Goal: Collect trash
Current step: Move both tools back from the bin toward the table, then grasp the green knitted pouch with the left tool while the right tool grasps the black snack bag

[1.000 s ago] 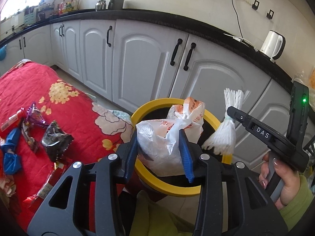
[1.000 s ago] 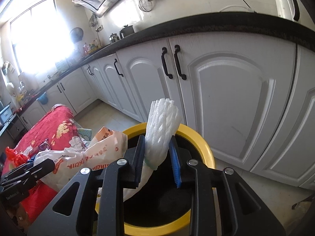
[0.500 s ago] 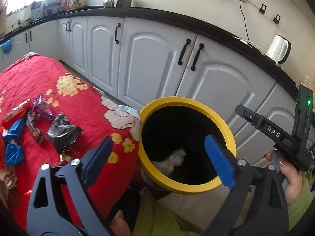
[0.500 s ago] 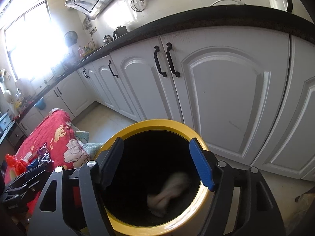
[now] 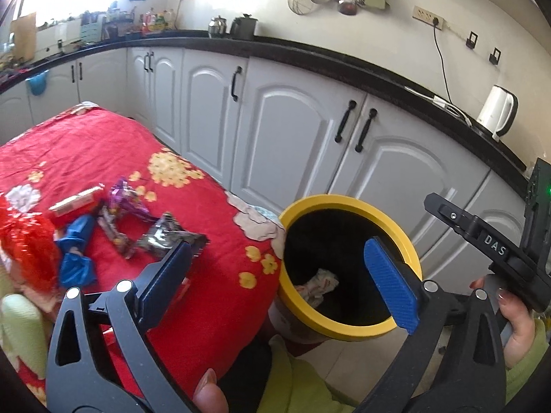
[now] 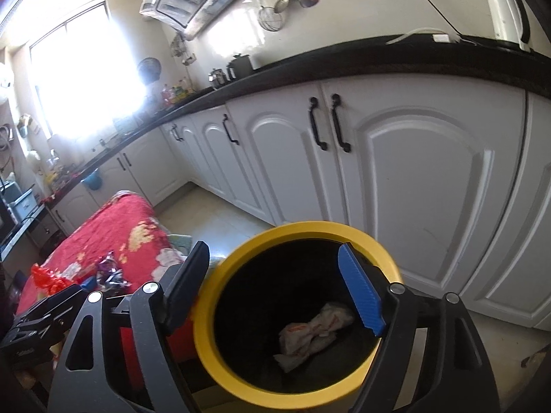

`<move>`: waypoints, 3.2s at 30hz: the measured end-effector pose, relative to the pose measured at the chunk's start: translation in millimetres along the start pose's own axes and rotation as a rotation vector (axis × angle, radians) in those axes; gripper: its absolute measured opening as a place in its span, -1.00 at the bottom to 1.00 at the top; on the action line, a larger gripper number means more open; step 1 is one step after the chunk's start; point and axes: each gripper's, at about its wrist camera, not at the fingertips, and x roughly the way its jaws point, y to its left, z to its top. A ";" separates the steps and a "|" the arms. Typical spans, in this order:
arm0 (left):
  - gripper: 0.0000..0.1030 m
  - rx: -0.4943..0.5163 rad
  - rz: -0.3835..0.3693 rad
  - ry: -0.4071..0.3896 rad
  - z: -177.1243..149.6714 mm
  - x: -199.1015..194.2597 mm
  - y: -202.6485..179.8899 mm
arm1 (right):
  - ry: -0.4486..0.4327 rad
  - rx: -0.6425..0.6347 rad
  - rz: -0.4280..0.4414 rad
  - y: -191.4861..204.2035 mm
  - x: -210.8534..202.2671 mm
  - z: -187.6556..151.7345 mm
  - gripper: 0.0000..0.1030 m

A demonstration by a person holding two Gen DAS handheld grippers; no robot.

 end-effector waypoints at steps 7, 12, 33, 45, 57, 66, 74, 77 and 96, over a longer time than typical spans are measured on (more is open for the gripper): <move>0.79 -0.031 0.047 -0.037 1.8 -20.1 23.2 | -0.006 -0.041 0.044 27.3 -7.6 2.0 0.52; 0.79 -0.056 0.074 -0.058 2.3 -34.5 38.7 | -0.003 -0.075 0.073 45.6 -11.5 0.2 0.53; 0.79 -0.188 0.207 -0.184 9.1 -95.4 108.8 | 0.035 -0.244 0.224 136.3 -15.2 -16.9 0.58; 0.79 -0.265 0.277 -0.214 3.6 -118.8 146.7 | 0.051 -0.357 0.308 193.9 -12.6 -29.0 0.63; 0.79 -0.349 0.360 -0.217 -6.4 -135.2 187.8 | 0.121 -0.463 0.327 229.0 15.4 -35.1 0.66; 0.79 -0.527 0.384 -0.118 -27.4 -119.3 227.7 | 0.298 -0.502 0.276 237.6 82.6 -48.6 0.66; 0.79 -0.665 0.364 -0.014 -52.9 -96.4 245.6 | 0.338 -0.504 0.264 240.0 110.3 -58.6 0.66; 0.79 -0.700 0.337 0.014 -60.0 -88.7 247.5 | 0.351 -0.501 0.261 239.4 118.2 -61.5 0.66; 0.32 -0.732 0.272 0.026 -70.1 -77.6 249.8 | 0.408 -0.462 0.263 230.3 144.1 -65.6 0.07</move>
